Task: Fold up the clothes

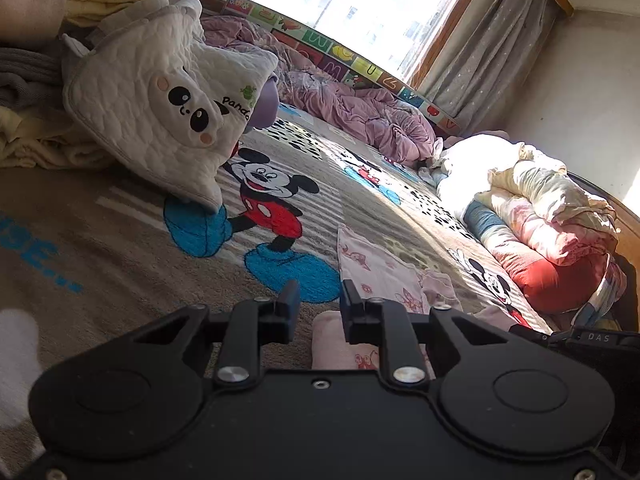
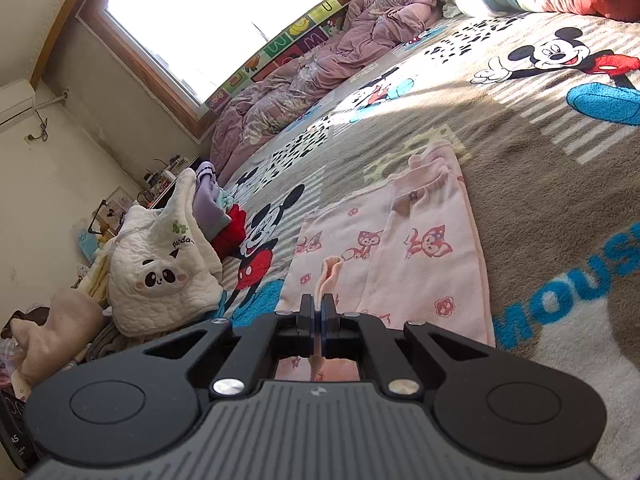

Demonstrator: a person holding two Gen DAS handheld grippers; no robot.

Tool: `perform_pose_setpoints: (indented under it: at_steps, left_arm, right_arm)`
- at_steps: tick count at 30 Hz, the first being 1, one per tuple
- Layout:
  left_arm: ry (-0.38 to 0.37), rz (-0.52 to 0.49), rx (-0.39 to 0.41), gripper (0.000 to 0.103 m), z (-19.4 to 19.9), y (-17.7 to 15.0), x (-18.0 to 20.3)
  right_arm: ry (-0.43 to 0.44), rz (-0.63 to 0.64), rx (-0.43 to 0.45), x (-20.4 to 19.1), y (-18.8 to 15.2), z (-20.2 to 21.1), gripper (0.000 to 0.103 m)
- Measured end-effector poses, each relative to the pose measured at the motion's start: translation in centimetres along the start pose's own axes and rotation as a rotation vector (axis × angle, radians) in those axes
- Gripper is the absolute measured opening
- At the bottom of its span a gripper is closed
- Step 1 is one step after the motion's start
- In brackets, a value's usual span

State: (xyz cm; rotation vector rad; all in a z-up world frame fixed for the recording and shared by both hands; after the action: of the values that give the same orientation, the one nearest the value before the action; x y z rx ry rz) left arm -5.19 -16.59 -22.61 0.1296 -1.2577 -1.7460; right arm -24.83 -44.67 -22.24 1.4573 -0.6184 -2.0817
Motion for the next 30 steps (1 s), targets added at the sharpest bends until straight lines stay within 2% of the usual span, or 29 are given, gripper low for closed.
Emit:
perform_pose_setpoints:
  at_steps: [8,17,30]
  left_arm:
    - [-0.010,-0.046,-0.062,0.018,-1.5,-1.0,1.9]
    - [-0.006,-0.121,-0.143,0.018,-3.3,-2.4,3.8]
    - [-0.033,-0.242,-0.193,0.018,-4.0,-4.0,6.0]
  right_arm:
    - [-0.003,0.019,0.074,0.7,3.2,4.8,0.005]
    - [-0.034,0.007,0.123,2.4,4.2,8.6,0.005]
    - [-0.031,-0.008,0.180,3.4,4.9,12.6,0.005]
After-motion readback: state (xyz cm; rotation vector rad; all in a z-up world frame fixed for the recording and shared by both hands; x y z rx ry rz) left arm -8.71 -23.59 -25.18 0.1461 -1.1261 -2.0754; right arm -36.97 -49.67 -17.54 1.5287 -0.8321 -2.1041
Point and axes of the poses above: each gripper's, at about its wrist camera, not at the fingertips, and z roughly against the way its jaws point, x to its right, y to its top, the point moved 1 cm from there along -z, roughly the way its jaws point, and after that the axes turned 7 degrees about y, right-handed, at the moved point
